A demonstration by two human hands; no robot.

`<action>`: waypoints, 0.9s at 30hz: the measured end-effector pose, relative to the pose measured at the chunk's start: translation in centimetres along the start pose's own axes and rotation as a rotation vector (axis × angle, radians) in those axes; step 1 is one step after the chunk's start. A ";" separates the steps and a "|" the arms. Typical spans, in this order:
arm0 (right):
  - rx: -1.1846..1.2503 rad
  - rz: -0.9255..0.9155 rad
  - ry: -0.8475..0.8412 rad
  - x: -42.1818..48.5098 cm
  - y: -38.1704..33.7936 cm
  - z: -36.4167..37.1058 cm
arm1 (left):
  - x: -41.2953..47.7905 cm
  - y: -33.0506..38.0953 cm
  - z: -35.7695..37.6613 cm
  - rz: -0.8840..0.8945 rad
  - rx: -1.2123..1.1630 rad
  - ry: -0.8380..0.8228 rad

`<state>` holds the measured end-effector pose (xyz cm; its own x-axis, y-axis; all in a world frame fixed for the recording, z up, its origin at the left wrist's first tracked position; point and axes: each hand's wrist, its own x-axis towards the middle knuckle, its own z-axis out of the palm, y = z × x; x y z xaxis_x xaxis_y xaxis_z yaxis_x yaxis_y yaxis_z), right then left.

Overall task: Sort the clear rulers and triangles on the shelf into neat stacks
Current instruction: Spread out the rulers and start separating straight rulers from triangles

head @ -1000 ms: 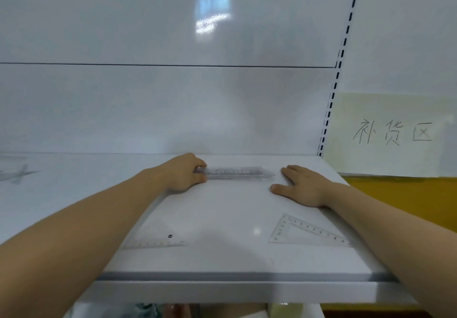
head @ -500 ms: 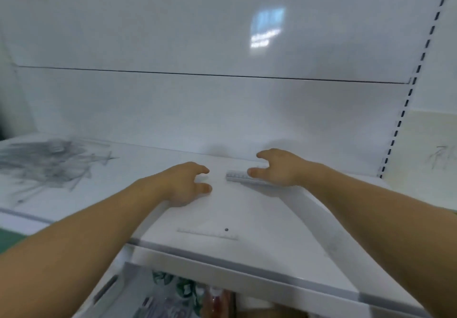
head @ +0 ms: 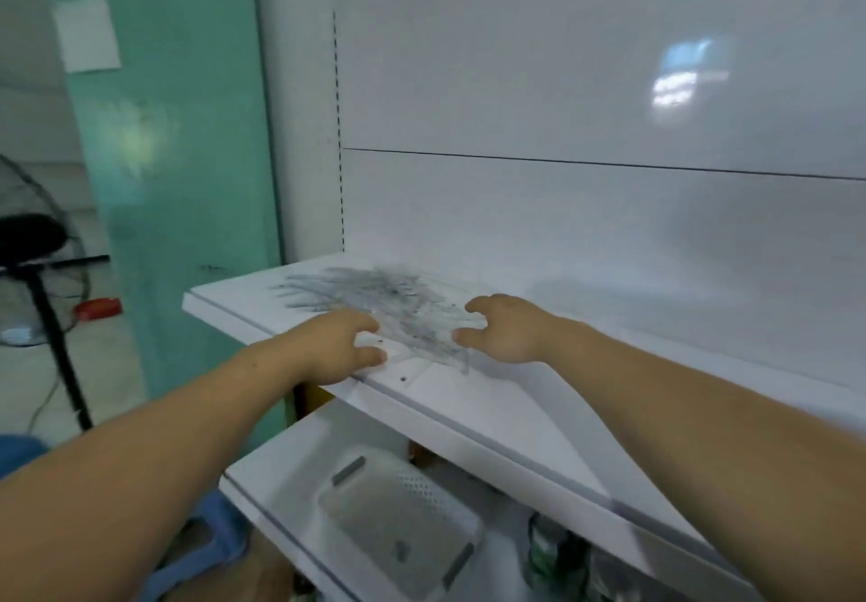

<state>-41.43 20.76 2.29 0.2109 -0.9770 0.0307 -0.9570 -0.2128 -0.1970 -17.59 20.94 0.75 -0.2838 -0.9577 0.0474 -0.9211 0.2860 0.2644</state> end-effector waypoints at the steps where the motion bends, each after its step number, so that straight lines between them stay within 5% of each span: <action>1: 0.001 -0.001 -0.017 1.2 -1.0 0.4 | 0.3 -1.6 -0.4 -0.015 -0.006 -0.002; 15: -0.019 0.048 -0.051 17.7 -4.8 1.8 | 12.1 -11.1 -2.3 0.026 0.015 0.012; 22: -0.110 0.092 -0.097 23.7 -3.9 0.9 | 18.8 -12.6 -3.1 0.147 0.038 -0.181; 27: -0.098 0.155 -0.085 24.5 -3.5 0.4 | 23.6 -14.3 -3.5 0.189 0.027 -0.022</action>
<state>-32.82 -2.44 3.30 0.0714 -0.9946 -0.0758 -0.9932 -0.0639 -0.0969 -10.14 -5.86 1.43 -0.4579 -0.8860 0.0731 -0.8574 0.4619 0.2269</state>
